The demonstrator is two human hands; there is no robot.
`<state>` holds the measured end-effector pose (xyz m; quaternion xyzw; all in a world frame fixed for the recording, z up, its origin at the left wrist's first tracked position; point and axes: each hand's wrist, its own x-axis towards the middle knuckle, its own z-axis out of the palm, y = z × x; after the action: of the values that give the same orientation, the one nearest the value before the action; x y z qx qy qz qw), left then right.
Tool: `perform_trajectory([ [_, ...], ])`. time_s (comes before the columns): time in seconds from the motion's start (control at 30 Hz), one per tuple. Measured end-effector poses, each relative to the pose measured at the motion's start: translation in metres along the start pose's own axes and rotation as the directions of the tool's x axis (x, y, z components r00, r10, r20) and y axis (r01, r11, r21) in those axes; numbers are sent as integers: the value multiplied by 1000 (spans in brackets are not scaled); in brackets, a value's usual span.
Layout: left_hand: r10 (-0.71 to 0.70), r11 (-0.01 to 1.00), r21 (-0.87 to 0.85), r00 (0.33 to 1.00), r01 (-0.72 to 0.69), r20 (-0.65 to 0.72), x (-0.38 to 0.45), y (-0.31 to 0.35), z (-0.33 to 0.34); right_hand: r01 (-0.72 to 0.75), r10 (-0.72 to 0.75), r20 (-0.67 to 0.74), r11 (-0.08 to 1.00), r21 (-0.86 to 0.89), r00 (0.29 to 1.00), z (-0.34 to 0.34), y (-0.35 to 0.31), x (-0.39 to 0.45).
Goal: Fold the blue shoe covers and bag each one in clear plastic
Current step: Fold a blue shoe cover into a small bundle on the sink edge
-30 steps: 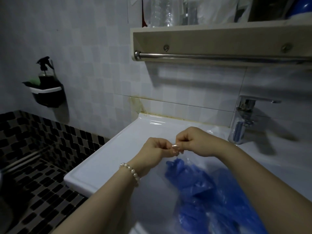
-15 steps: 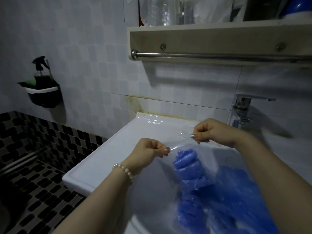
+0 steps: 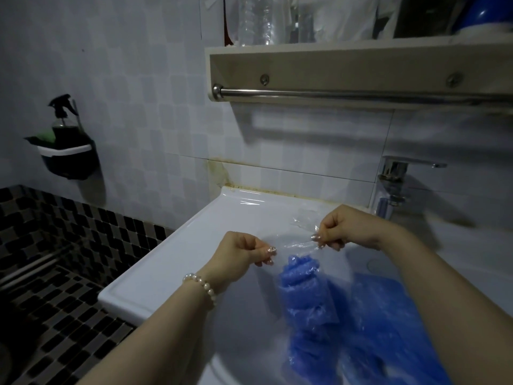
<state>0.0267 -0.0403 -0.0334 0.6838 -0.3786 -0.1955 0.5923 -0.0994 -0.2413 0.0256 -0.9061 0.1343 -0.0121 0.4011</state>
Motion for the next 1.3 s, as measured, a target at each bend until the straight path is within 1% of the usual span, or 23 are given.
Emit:
perform_trajectory([
  [0.07, 5, 996, 85, 1000, -5, 1, 0, -3, 3, -44, 41, -95, 998, -34, 995, 0, 7, 5],
  [0.1, 23, 988, 153, 1000, -24, 8, 1, -4, 5, -47, 43, -186, 999, -17, 982, -1, 10, 8],
  [0.13, 44, 970, 239, 999, -50, 29, 0, -5, 7, -37, 27, -310, 999, -25, 950, -1, 14, 13],
  [0.17, 63, 941, 330, 996, -79, 60, 0, -5, 9, -29, -11, -450, 996, -81, 893, -1, 19, 17],
  [0.2, 79, 908, 407, 994, -102, 75, -1, -6, 10, -46, -65, -556, 982, -183, 828, -1, 24, 21],
  [0.23, 93, 883, 456, 993, -113, 66, -1, -7, 11, -84, -115, -602, 953, -291, 790, 1, 28, 24],
  [0.27, 102, 876, 469, 994, -108, 38, -2, -7, 11, -145, -125, -585, 909, -392, 801, 4, 33, 25],
  [0.33, 109, 886, 456, 993, -76, -47, -3, -8, 11, -287, -7, -467, 781, -555, 884, 11, 42, 27],
  [0.37, 124, 885, 459, 989, -73, -81, -3, -8, 11, -330, 46, -435, 725, -605, 899, 15, 46, 28],
  [0.4, 145, 878, 473, 984, -79, -105, -2, -8, 11, -348, 73, -426, 706, -617, 902, 17, 49, 28],
  [0.5, 185, 856, 510, 971, -85, -149, 1, -10, 8, -338, 66, -457, 767, -545, 887, 18, 53, 29],
  [0.63, 195, 855, 511, 967, -84, -166, 0, -10, 10, -354, 119, -462, 811, -465, 879, 16, 55, 29],
  [0.73, 204, 849, 519, 968, -102, -143, -1, -9, 11, -271, 121, -427, 911, -312, 896, 20, 52, 32],
  [0.8, 225, 830, 542, 968, -131, -112, -2, -11, 12, -193, 74, -431, 952, -239, 899, 21, 42, 33],
  [0.83, 242, 811, 565, 966, -152, -87, -3, -12, 11, -166, 27, -474, 953, -254, 880, 19, 35, 33],
  [0.9, 282, 762, 614, 959, -205, -30, -4, -13, 13, -154, -103, -589, 916, -370, 801, 9, 19, 21],
  [0.93, 295, 744, 629, 956, -226, -5, -6, -13, 14, -166, -143, -595, 886, -433, 791, 3, 12, 12],
  [0.97, 293, 732, 639, 956, -236, 17, -7, -11, 16, -182, -132, -547, 857, -483, 826, -1, 6, 2],
  [1.03, 273, 716, 649, 959, -258, 80, -10, -6, 21, -225, 34, -331, 798, -558, 943, 1, 1, -21],
  [1.07, 250, 699, 661, 960, -271, 130, -11, -3, 23, -255, 148, -224, 770, -585, 963, 6, 4, -29],
  [1.1, 213, 669, 686, 958, -286, 192, -11, 0, 26, -281, 239, -151, 739, -613, 959, 13, 9, -35],
  [1.2, 56, 562, 757, 928, -334, 368, -11, 9, 40, -322, 355, -99, 655, -684, 930, 25, 36, -43],
  [1.3, -29, 546, 765, 904, -343, 426, -16, 17, 56, -363, 372, -142, 633, -684, 917, 26, 57, -49],
])
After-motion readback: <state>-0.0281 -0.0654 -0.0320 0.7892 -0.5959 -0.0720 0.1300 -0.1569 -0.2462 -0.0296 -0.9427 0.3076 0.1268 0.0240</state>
